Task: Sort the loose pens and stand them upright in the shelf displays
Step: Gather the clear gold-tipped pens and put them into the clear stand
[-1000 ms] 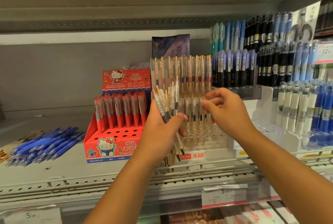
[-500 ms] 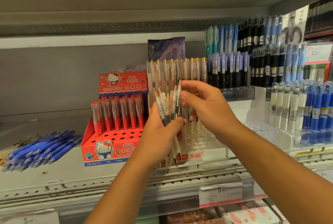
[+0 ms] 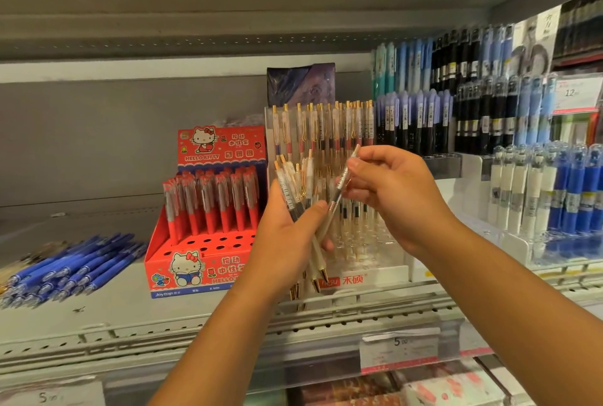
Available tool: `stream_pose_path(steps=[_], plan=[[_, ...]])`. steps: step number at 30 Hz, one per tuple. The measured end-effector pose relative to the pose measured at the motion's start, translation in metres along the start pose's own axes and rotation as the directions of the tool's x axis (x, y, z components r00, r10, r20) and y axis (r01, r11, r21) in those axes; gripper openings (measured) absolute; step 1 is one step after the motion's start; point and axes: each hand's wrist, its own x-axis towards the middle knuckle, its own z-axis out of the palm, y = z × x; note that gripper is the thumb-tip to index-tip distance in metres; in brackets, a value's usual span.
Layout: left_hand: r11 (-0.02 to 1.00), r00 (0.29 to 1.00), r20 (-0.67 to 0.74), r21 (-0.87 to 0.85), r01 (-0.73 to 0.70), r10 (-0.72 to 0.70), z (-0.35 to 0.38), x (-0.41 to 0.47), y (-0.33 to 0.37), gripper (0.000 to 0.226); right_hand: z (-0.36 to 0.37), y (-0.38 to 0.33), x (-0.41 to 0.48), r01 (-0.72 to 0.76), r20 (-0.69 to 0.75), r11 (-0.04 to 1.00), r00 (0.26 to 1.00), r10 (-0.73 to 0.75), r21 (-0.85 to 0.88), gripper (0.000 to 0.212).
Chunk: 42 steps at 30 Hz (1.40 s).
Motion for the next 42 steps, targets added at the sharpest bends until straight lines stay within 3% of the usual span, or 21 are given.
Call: stream_pose_path(steps=[6, 14, 20, 26, 33, 39, 42], plan=[[0.998, 0.997, -0.054, 0.005, 0.056, -0.055, 0.000, 0.001, 0.000, 0.041, -0.011, -0.002, 0.005, 0.043, -0.104, 0.998, 0.994, -0.039, 0.039, 0.010], [0.985, 0.995, -0.104, 0.171, 0.012, 0.006, 0.000, 0.000, 0.002, 0.043, -0.034, 0.000, 0.021, 0.193, -0.249, 0.951, 0.935, -0.252, -0.240, 0.010], [0.983, 0.995, -0.093, 0.179, 0.045, -0.028, 0.003, -0.003, 0.008, 0.049, -0.040, 0.012, 0.025, 0.238, -0.215, 0.887, 0.915, -0.341, -0.395, 0.014], [0.977, 0.998, -0.060, 0.211, 0.006, 0.007, 0.002, -0.003, 0.007, 0.050, -0.037, 0.032, 0.027, 0.180, -0.119, 0.832, 0.952, -0.281, -0.524, 0.016], [0.965, 0.998, -0.042, 0.257, 0.046, -0.037, 0.001, -0.003, 0.005, 0.037, -0.040, 0.042, 0.025, 0.134, -0.045, 0.788, 0.979, -0.201, -0.600, 0.017], [0.956, 0.999, -0.026, 0.292, 0.043, -0.037, 0.000, -0.004, 0.007, 0.012, -0.041, 0.040, 0.023, 0.146, -0.041, 0.761, 0.974, -0.221, -0.632, 0.014], [0.951, 0.999, -0.027, 0.308, 0.034, -0.027, 0.000, -0.005, 0.007, 0.010, -0.042, 0.038, 0.021, 0.150, -0.032, 0.755, 0.975, -0.221, -0.639, 0.013]])
